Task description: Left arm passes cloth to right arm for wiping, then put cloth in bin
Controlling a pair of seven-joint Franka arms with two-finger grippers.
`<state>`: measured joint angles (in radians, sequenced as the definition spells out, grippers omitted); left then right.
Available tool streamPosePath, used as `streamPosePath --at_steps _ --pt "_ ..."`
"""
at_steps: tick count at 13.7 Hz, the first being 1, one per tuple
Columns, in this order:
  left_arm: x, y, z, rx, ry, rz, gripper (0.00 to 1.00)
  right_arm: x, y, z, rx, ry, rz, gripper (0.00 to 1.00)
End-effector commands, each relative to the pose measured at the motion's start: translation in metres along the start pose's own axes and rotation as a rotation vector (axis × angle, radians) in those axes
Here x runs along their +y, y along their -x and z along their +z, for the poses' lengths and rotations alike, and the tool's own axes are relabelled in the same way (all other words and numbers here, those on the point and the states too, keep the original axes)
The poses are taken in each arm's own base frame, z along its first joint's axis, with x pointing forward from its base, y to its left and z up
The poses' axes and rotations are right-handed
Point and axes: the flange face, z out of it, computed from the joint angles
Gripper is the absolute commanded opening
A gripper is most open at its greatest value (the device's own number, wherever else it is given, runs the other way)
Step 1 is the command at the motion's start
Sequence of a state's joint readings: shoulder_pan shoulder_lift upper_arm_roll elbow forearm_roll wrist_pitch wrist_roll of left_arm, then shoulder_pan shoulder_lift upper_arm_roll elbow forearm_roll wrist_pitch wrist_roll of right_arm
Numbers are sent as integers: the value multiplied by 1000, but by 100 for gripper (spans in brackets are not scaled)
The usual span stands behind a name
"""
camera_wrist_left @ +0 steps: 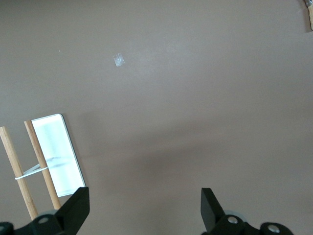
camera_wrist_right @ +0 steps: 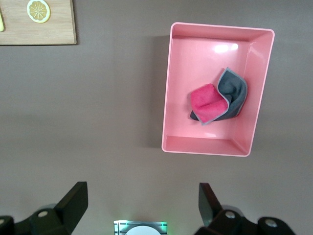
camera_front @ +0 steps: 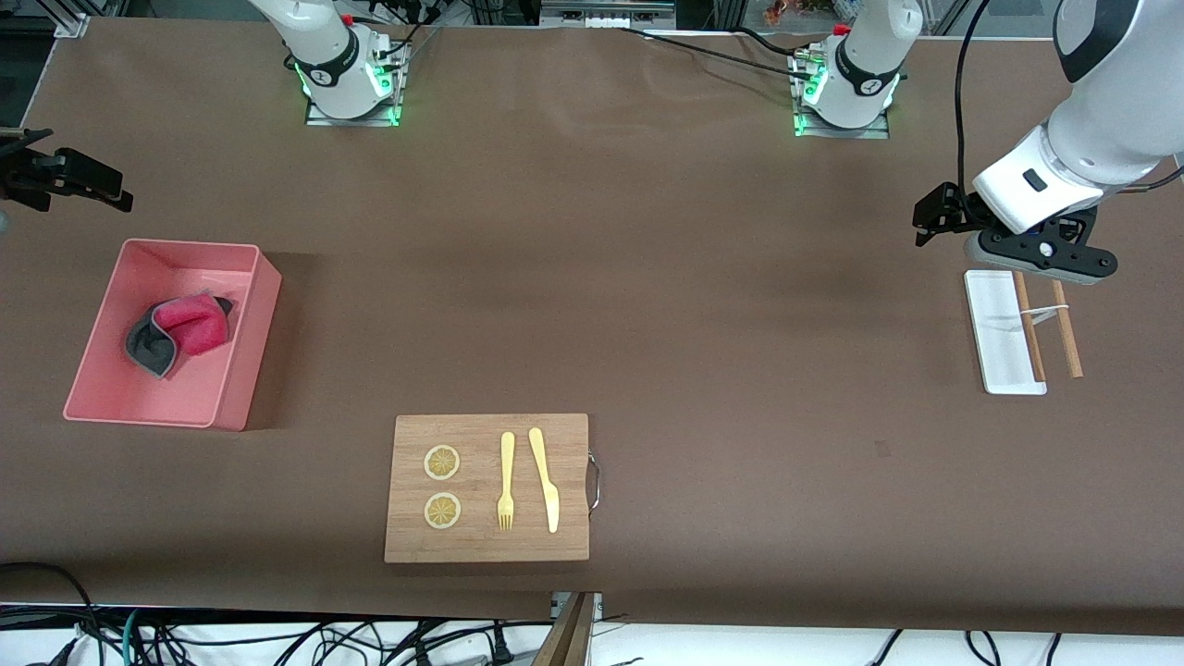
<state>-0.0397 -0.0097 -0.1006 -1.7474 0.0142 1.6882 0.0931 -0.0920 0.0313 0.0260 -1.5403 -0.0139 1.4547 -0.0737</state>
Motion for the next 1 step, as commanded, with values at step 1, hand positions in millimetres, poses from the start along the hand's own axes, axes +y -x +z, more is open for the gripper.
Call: streamPosePath --at_steps 1 --pt "0 6 -7 4 6 6 100 2 -1 -1 -9 6 10 100"
